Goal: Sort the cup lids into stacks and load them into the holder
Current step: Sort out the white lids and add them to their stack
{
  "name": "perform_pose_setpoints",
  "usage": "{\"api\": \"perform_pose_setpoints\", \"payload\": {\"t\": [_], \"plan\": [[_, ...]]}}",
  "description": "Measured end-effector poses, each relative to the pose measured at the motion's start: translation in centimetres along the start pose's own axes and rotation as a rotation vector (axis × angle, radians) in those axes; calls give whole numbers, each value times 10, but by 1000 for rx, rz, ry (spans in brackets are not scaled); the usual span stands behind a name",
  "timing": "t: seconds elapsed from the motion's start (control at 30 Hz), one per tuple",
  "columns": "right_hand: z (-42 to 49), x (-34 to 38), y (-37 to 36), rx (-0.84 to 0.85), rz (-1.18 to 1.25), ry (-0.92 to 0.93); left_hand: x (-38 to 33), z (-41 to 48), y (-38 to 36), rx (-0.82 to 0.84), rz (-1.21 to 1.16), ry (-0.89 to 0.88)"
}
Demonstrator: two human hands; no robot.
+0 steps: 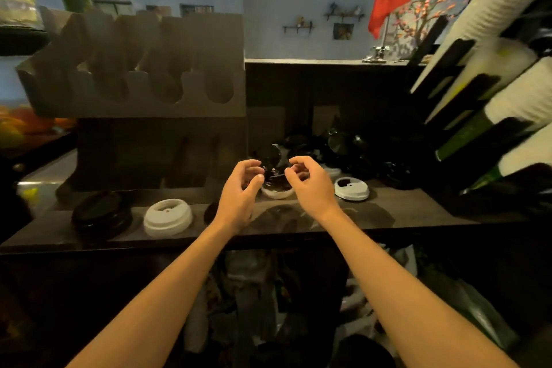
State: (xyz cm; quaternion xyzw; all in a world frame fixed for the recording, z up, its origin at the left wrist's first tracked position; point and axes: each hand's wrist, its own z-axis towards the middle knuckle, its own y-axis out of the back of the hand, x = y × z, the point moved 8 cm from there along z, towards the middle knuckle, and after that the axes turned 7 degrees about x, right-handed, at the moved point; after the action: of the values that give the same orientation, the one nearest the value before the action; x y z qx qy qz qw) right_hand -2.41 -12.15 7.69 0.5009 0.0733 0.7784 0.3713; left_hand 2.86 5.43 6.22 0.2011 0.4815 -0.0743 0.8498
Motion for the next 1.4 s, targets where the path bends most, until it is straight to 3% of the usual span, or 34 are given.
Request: {"api": "perform_pose_setpoints", "payload": {"t": [0.13,0.3,0.43,0.53,0.63,0.8,0.9,1.0,1.1,1.23,1.4], "plan": [[-6,-33,32,-54,-69,-21,2,11,-40,34,-22,11],[-6,-73,76,-129,-448,-118,9,34,-83,85,167,45],[-5,-118,82,63,-513,-363,19,48,-93,56,581,86],[-3,-140,71,224,-461,-523,29,48,-97,105,710,95],[3,-136,66,233,-530,-477,32,49,-100,146,733,78],[5,-121,60,243,-502,-384,25,48,-90,-14,722,48],[4,-113,56,247,-438,-327,33,48,-90,18,746,166],[6,-110,53,242,-336,-323,32,46,-96,66,822,128],[6,-109,54,217,-250,-306,24,43,-98,58,764,34],[0,-109,64,143,20,-333,7,39,-89,-38,461,-121],[-1,-101,68,57,45,-249,18,41,-77,-58,19,-17]]}}
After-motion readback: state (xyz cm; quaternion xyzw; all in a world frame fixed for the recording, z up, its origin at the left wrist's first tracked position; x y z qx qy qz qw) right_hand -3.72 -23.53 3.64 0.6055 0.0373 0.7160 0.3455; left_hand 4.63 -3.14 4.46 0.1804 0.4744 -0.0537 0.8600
